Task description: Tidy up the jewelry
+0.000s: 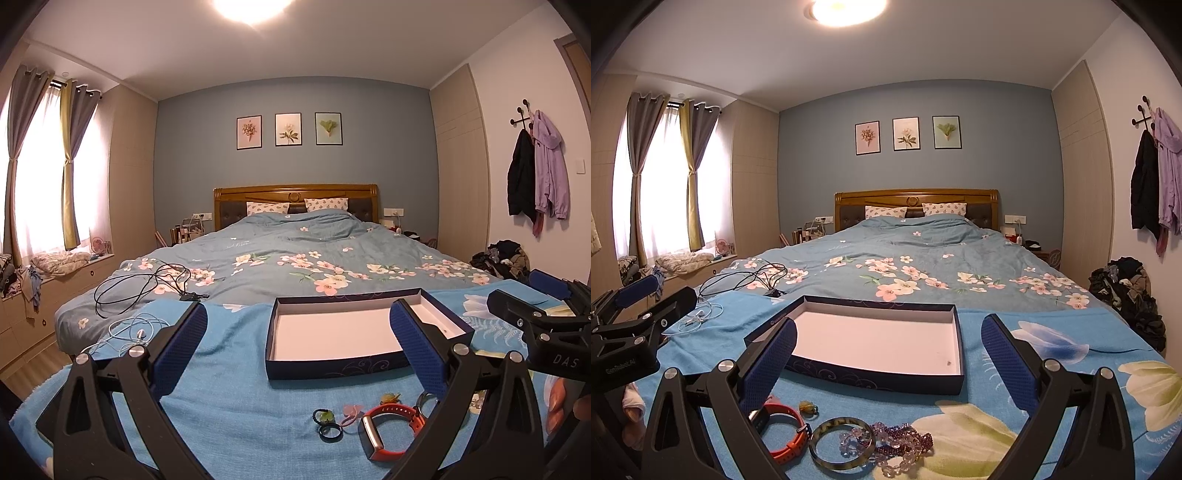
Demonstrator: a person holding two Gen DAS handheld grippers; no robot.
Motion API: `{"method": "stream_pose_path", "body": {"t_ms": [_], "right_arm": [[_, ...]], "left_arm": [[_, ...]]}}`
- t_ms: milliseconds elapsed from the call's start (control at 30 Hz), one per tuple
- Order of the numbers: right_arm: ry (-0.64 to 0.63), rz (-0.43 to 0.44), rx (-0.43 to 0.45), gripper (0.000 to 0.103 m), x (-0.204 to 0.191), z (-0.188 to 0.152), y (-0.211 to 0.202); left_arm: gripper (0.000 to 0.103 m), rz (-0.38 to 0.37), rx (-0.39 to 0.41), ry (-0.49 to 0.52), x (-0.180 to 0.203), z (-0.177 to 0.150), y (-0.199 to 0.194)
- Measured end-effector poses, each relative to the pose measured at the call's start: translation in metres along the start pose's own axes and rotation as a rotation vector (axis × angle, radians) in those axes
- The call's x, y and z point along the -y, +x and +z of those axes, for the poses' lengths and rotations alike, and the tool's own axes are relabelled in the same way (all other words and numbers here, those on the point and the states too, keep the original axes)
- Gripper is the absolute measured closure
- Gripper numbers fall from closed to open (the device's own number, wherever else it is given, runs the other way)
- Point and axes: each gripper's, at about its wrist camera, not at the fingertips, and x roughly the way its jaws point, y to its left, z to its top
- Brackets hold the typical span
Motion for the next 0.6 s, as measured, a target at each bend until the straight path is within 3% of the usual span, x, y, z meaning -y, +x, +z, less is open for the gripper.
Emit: {"method": "stream_pose_path", "body": {"t_ms": [600], "right_arm": [[0.000,0.000,0.002,0.006,-0.0014,-0.0003,-0.0019]], "left_arm": [[0.006,0.002,-0.001,-0.002,-0.0011,0.0008,0.0003]]}}
